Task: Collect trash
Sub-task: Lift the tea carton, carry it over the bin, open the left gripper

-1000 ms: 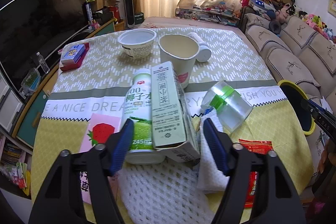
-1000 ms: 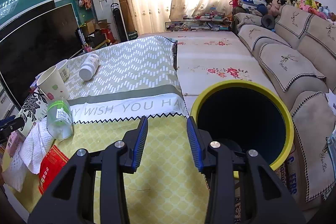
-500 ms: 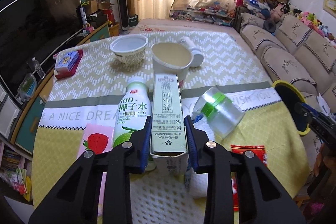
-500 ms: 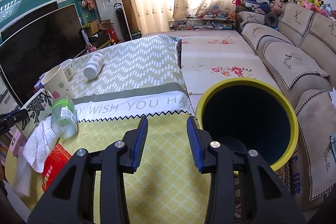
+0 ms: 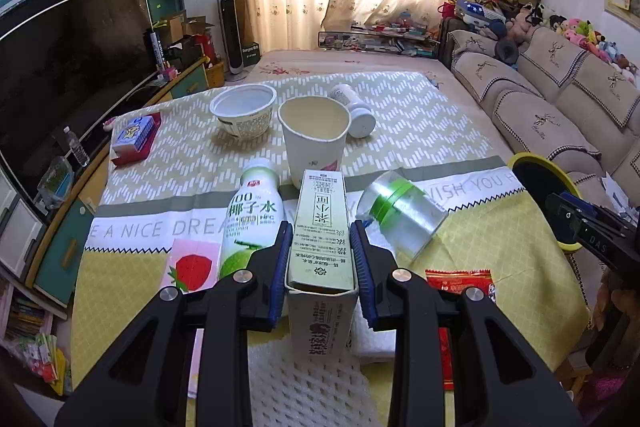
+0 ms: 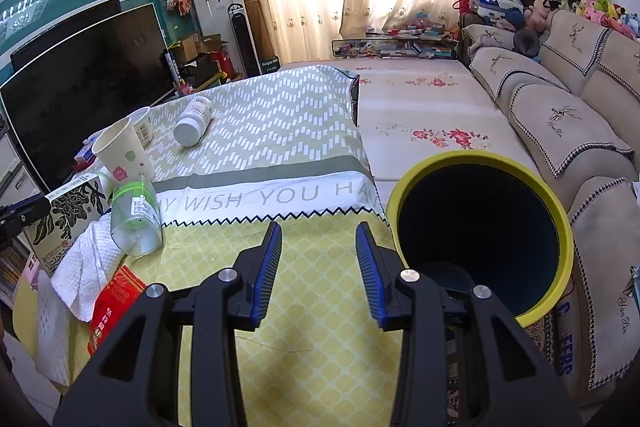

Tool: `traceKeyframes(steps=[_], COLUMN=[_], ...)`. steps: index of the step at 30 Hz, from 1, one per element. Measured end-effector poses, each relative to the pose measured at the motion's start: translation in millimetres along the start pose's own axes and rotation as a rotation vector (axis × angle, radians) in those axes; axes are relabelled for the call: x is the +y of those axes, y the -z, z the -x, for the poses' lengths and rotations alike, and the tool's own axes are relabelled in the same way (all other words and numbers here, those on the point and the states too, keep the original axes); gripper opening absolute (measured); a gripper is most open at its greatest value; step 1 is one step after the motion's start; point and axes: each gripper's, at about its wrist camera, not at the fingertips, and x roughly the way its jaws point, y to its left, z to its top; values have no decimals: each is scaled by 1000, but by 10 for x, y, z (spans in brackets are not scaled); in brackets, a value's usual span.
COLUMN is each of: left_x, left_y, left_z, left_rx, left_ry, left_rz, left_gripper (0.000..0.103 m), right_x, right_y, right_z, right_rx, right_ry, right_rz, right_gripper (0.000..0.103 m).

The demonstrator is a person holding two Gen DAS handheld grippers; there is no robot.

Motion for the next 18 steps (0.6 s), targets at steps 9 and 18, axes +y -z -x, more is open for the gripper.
traceKeyframes(steps=[9,18], left_x=[-15,8], left_y=[179,17], left_z=[-196,143], left_rx=[55,-67], left_ry=[0,4], left_rz=[6,-6], left_gripper=[30,29], right_x=[39,92], right_y=[15,29], right_z=[-20,-29], right_rx=[14,25], right_ry=[-8,-20], right_rz=[13,34], right_gripper=[37,37])
